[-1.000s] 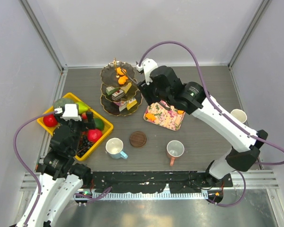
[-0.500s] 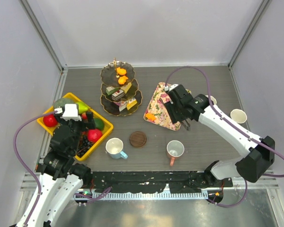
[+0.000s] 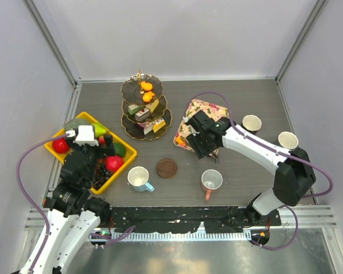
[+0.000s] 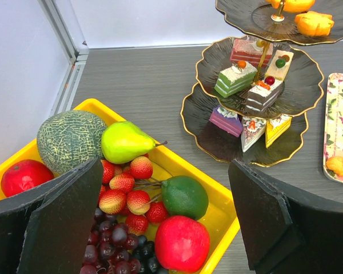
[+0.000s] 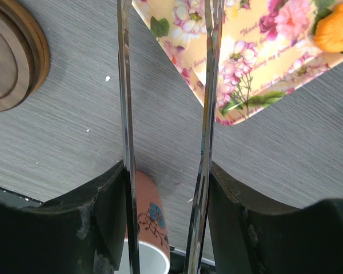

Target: Serve the afternoon tea

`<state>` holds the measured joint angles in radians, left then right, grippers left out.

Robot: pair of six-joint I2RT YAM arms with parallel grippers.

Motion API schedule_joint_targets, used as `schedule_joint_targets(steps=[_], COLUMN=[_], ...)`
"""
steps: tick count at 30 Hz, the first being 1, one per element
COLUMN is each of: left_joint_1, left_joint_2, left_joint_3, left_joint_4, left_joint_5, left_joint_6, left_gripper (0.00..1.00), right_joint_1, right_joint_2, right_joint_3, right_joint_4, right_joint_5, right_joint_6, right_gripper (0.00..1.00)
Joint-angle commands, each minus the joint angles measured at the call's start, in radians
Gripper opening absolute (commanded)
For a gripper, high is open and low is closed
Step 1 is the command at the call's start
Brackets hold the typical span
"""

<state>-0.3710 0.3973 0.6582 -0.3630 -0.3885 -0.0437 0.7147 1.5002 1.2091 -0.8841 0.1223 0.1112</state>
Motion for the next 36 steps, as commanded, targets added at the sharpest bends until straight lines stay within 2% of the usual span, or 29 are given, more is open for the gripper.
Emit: schedule_joint_targets(steps=[1,9,21,28,36], left_joint_1=[0.003,0.003,0.003,0.003,0.003], left_joint_2=[0.003,0.000,-0.002,-0.003,-0.003], left_joint_3=[0.003,0.001,0.001,0.003,0.001], left_joint_4=[0.052,0.052,0.053,0.052,0.050], left_joint_5=[0.010,0.008,0.007,0.004,0.002], left_joint_6=[0.004,0.004,0.004,0.005,0.004], left_gripper=[0.99,0.99,0.99,0.99,0.99], right_joint_1=[0.005,0.006,-0.037,-0.026,0.005], right_joint_2=[0.044,0.114,0.052,0.002,0.067], right_joint_3=[0.067,0.087,0.061,0.093,0.107], right_joint_4=[0.062,0.063,0.002,0.023,0.056], right_joint_5=[-0.009,0.023,0.100,0.050,0.008], right_joint_6=[-0.022,-0.031,0.028,0.035,0.065], right_gripper=[0.56,0.55,0.53,0.54,0.56])
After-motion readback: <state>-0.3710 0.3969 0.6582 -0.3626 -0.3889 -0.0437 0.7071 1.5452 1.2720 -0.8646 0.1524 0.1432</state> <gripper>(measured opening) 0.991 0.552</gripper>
